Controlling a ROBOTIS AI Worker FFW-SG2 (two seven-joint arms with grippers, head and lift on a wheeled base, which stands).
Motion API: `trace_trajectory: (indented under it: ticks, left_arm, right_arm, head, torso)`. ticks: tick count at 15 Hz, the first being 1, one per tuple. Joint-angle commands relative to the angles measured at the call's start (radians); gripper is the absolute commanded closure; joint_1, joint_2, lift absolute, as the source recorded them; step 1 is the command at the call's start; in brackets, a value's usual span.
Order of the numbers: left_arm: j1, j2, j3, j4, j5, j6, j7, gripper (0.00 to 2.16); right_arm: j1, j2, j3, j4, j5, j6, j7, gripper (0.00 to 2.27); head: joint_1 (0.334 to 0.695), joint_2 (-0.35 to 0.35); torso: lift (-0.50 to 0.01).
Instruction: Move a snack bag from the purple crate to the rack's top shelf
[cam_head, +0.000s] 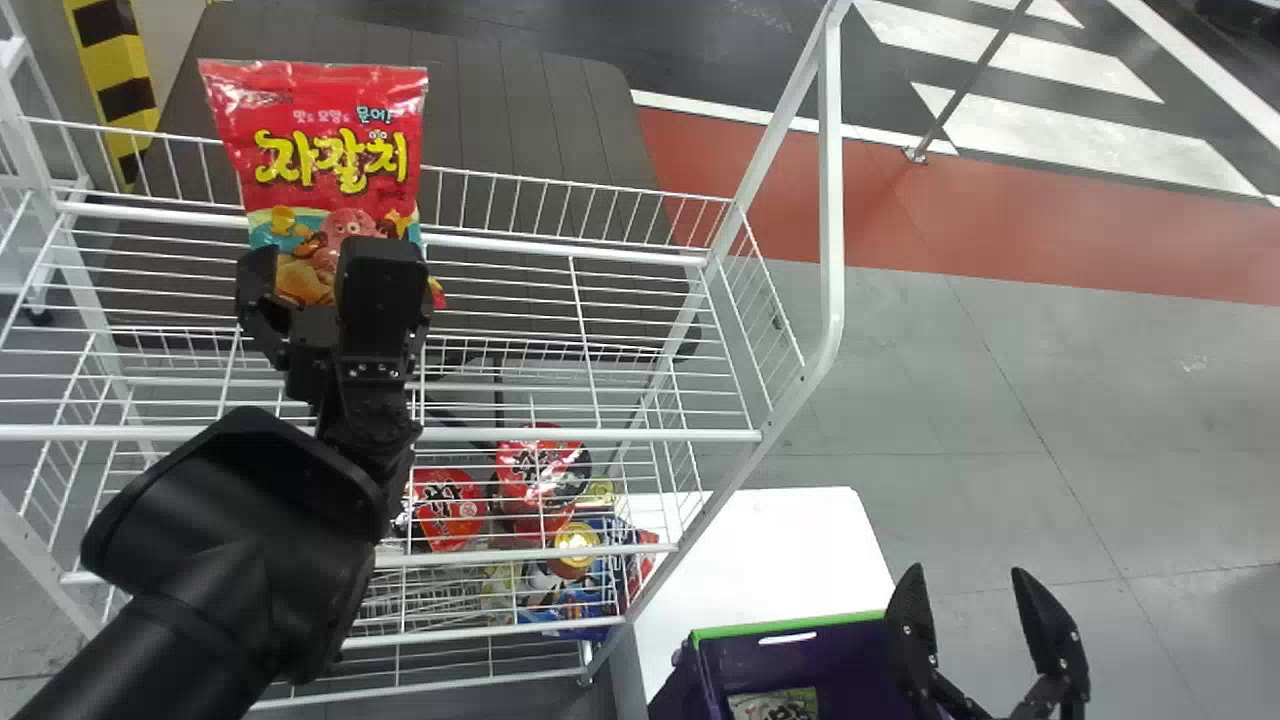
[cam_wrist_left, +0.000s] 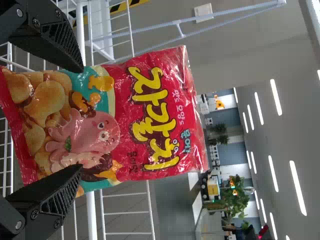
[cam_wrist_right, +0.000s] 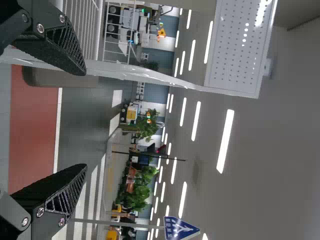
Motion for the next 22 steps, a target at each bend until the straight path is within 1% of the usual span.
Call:
trace_trajectory:
  ticks: [1, 2, 3, 5, 6, 8, 11, 12, 16, 19, 22]
  left_arm:
    - [-0.001, -0.003, 0.0, 0.011, 0.007, -0.012, 0.0, 0.16]
    - [-0.001, -0.003, 0.0, 0.014, 0.008, -0.015, 0.0, 0.16]
    - [-0.001, -0.003, -0.002, 0.017, 0.011, -0.03, 0.0, 0.22]
    - [-0.001, -0.003, 0.0, 0.023, 0.028, -0.039, -0.012, 0.22]
    - [-0.001, -0.003, 0.0, 0.023, 0.054, -0.052, -0.027, 0.22]
    - [-0.001, -0.003, -0.006, 0.028, 0.062, -0.067, -0.041, 0.22]
    - [-0.001, -0.003, -0.013, 0.028, 0.057, -0.079, -0.041, 0.22]
    - [-0.001, -0.003, -0.014, 0.028, 0.054, -0.079, -0.041, 0.22]
    - [-0.001, -0.003, -0.025, 0.033, 0.051, -0.079, -0.049, 0.22]
    - [-0.032, -0.003, -0.023, 0.086, 0.053, -0.091, -0.047, 0.22]
    - [-0.067, -0.003, -0.014, 0.135, 0.08, -0.131, -0.044, 0.28]
  right_arm:
    - [0.0, 0.0, -0.01, 0.0, 0.0, 0.024, 0.0, 0.18]
    - [-0.001, 0.0, -0.013, 0.0, 0.002, 0.024, 0.0, 0.18]
    - [-0.001, 0.001, -0.015, 0.001, 0.002, 0.024, 0.0, 0.18]
    - [-0.004, 0.001, -0.016, 0.003, 0.002, 0.024, 0.0, 0.18]
    - [-0.008, 0.006, -0.021, 0.007, 0.002, 0.033, 0.0, 0.18]
    - [-0.011, 0.009, -0.041, 0.007, 0.006, 0.085, 0.001, 0.18]
    - [-0.021, 0.038, -0.099, -0.014, 0.003, 0.226, 0.073, 0.18]
    - [-0.021, 0.044, -0.105, -0.017, 0.003, 0.229, 0.081, 0.18]
    - [-0.021, 0.054, -0.105, -0.017, 0.012, 0.226, 0.081, 0.18]
    - [-0.021, 0.058, -0.105, -0.017, 0.014, 0.217, 0.081, 0.18]
    - [-0.021, 0.058, -0.105, -0.016, 0.014, 0.211, 0.081, 0.18]
  head:
    - [0.695, -0.35]
    - [0.695, -0.35]
    - [0.695, -0.35]
    - [0.695, -0.35]
    - [0.695, -0.35]
    - [0.695, -0.35]
    - [0.695, -0.35]
    - [0.695, -0.35]
    - [0.695, -0.35]
    - [0.695, -0.35]
    - [0.695, -0.35]
  torso:
    - [0.0]
    - [0.0]
    - [0.0]
    - [0.0]
    - [0.0]
    - [0.0]
    - [0.0]
    - [0.0]
    - [0.0]
    - [0.0]
    - [0.0]
